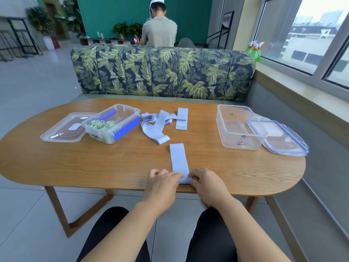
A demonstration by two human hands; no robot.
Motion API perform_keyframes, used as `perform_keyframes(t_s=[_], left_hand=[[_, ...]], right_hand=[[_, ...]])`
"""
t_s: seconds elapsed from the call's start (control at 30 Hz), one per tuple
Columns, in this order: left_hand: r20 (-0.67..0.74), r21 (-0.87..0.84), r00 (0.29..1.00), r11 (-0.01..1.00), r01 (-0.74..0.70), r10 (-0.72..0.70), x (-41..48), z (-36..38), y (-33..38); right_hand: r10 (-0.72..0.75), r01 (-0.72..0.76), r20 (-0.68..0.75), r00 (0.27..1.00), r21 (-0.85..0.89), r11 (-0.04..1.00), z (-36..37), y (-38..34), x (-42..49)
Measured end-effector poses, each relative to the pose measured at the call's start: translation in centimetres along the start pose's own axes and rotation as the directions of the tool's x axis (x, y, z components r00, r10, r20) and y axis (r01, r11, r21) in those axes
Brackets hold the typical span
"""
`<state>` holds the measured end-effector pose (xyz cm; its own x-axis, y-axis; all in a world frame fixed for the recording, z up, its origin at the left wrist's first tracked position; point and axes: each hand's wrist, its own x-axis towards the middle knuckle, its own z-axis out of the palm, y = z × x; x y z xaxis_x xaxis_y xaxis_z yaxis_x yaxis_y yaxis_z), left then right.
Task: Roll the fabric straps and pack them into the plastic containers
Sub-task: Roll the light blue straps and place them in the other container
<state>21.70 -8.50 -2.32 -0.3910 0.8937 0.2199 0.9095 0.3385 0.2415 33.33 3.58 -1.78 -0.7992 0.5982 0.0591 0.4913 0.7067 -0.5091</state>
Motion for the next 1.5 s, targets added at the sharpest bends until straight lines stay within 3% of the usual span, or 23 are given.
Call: perform_keyframes(t_s=[0.37,0.57,0.93,1.2,1.33,1.5], left_hand=[[-0.012,0.081,0.986,0.983,-0.163,0.165,0.9,0.2,-2.0],[-0.023,0.126,0.997,0.990,-0.069,0.072,0.3,-0.3,-1.1],[0.033,-0.118,0.997,0.990,0.080,-0.077,0.7,-0.7,-1.3],[-0.022,-0.072,0.999,0.996,-0.045,0.044,1.6,0.0,-2.0],[-0.006,-0.108,1.000,0.994,-0.019,0.018,1.7,0.1,-2.4],[0.066,-0.278,0.996,0.958,0.076,-0.060,1.9,0.2,-2.7]], right_hand=[[0.016,-0.016,0.006,1.000,-0.104,0.994,0.3,-0.8,-0.2],[0.030,-0.028,0.018,0.999,-0.094,0.995,0.1,-0.8,0.0],[0.017,-0.018,-0.017,1.000,-0.049,0.999,-0.1,-0.8,-0.1],[-0.022,0.023,-0.177,0.984,0.005,1.000,0.6,-1.0,0.0],[-0.026,0.031,-0.142,0.990,0.036,0.999,1.2,-1.1,0.5],[-0.012,0.017,-0.080,0.997,0.059,0.998,0.7,-0.8,1.4]])
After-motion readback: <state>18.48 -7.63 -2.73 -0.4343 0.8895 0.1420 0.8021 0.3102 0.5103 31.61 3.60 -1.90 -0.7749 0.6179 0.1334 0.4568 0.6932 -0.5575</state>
